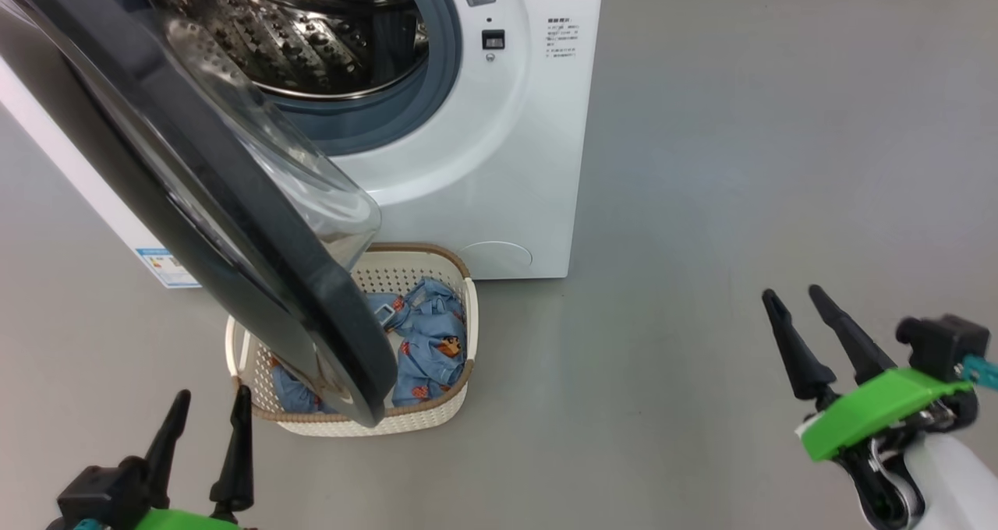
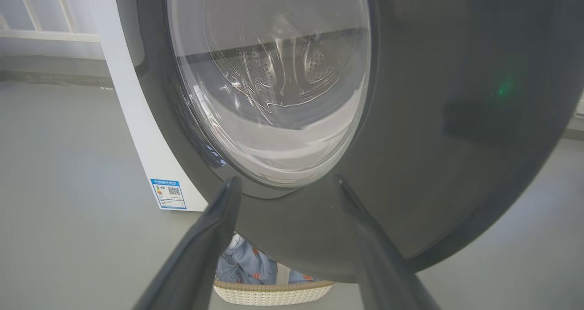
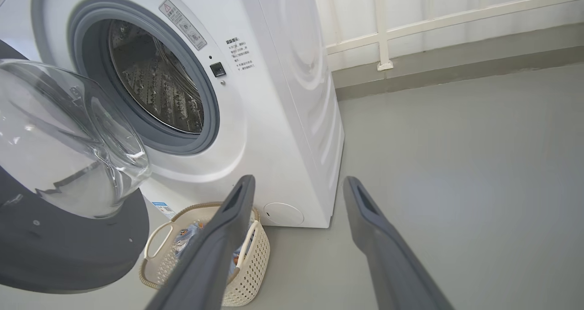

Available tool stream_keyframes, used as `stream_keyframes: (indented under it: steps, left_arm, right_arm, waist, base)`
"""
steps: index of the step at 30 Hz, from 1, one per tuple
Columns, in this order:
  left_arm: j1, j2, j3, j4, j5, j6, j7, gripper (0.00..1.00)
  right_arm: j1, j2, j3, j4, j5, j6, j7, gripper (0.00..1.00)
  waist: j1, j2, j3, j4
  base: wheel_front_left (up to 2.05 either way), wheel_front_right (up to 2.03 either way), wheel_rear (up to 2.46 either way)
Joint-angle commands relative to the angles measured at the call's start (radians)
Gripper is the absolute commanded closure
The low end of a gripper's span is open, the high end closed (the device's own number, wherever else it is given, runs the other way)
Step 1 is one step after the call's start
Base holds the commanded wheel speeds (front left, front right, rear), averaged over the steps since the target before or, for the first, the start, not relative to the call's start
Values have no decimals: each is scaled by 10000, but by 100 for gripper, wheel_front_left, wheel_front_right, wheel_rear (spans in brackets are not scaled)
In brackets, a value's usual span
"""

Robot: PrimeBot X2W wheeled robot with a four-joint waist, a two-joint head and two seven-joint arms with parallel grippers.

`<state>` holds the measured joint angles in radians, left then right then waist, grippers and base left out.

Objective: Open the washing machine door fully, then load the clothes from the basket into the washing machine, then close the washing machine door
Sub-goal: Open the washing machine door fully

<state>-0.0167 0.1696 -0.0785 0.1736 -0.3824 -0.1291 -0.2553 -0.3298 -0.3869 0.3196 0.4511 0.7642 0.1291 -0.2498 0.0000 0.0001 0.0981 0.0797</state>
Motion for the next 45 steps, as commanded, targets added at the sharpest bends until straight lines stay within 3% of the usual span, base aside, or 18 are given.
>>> stream_keyframes:
  steps: [1,5,12,27,28,29,34,40,45]
  left_arm:
    - [-242,165,428,-268,123,-16,-65,0]
    - [-267,128,506,-334,163,-16,-65,0]
    - [-292,80,568,-378,196,-16,-65,0]
    - [-309,8,629,-250,164,-16,-65,0]
    - [-328,-13,637,-244,122,-16,-65,36]
    - [-355,-40,651,-267,50,-16,-65,98]
    - [-515,-115,1010,-896,-111,-16,-65,100]
    - [-748,-319,1541,-2940,-32,-16,-65,100]
    - [-885,-445,958,-5212,-41,-16,-65,100]
  right_arm:
    - [331,-21,-103,-310,-360,16,-118,0]
    - [856,385,-1088,-858,-1544,16,-119,0]
    - [1840,958,-1929,-1499,-3071,16,-119,0]
    - [2389,1520,-2461,-1464,-3488,16,-120,0]
    - [2390,1522,-2477,-1470,-3497,16,-120,0]
    - [2396,1523,-2501,-1481,-3508,16,-120,0]
    - [2490,1542,-2607,-1529,-3558,16,-120,0]
    - [2557,1541,-2683,-1606,-3581,16,-120,0]
    - [2553,1524,-2721,-1713,-3621,16,-120,0]
  waist:
    - [0,-1,15,4]
    - [0,-1,32,10]
    - [0,-1,31,46]
    - [0,-1,-19,69]
    - [0,-1,-30,79]
    - [0,-1,-41,92]
    - [0,-1,-122,165]
    - [0,-1,-146,220]
    - [0,-1,-81,232]
  base:
    - [0,0,0]
    - [0,0,0]
    - [0,0,0]
    - [0,0,0]
    - [0,0,0]
    - [0,0,0]
    - [0,0,0]
    - [0,0,0]
    - [0,0,0]
